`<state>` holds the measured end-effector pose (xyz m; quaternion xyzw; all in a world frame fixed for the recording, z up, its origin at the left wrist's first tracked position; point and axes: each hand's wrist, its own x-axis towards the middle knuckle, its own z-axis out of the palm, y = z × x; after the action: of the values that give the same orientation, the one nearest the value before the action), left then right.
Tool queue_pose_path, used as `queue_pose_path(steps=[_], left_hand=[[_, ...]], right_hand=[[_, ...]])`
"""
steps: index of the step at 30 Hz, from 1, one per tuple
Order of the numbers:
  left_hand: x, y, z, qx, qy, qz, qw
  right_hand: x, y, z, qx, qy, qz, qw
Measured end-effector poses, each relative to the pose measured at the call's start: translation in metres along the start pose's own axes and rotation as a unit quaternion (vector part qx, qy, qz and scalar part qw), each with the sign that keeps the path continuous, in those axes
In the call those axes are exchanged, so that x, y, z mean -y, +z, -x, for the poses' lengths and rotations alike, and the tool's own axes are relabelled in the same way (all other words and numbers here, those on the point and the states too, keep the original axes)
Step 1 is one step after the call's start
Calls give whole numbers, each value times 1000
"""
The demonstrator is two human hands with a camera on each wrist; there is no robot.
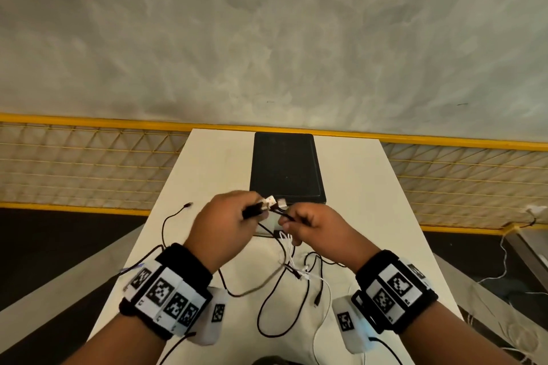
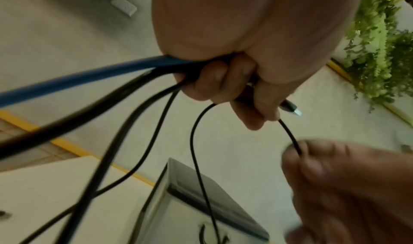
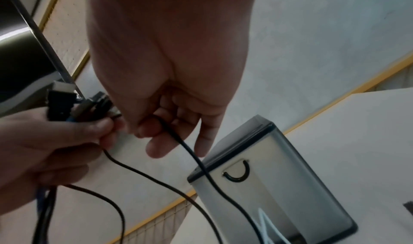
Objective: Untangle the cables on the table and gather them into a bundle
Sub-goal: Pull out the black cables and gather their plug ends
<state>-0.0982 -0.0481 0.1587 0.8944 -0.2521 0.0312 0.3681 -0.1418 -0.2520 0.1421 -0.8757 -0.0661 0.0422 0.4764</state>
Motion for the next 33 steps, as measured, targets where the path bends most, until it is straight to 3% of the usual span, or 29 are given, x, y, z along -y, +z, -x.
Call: queue_pose_path(steps=[3,6,8,12,18,23,26,29,31,33], left_hand=[[4,-33,-4,-80,-53,61,994],[9,-78,-8,-226,-107,103,963],[19,-103,-10,-269,-132,90,950],[33,-105,-6,-235,-164,21,958],[2,-53,10,-172,-32,-27,984],[-17,-67,7,-272,-8,31,962],[-17,-89,4,-286,-24,80,955],[-17,-91,5,-288,-24,117,950],[-22,-80,5,-240,14,123,963],[-29,-56,5,-129,66,68,987]], right_hand=[[-16,2,1,24,34,17,999],[-37,2,7,18,82,35,996],[-46,2,10,11,96,39,995],[-39,4,6,-12,72,24,997],[-17,1,-3,-86,20,-31,996],[-26,-11,-10,-194,89,-19,977],[-42,-19,-7,-238,158,-44,957],[-46,-20,-3,-236,162,-33,957],[-39,-14,-3,-208,132,-19,969],[-25,-6,-4,-165,87,-10,983]])
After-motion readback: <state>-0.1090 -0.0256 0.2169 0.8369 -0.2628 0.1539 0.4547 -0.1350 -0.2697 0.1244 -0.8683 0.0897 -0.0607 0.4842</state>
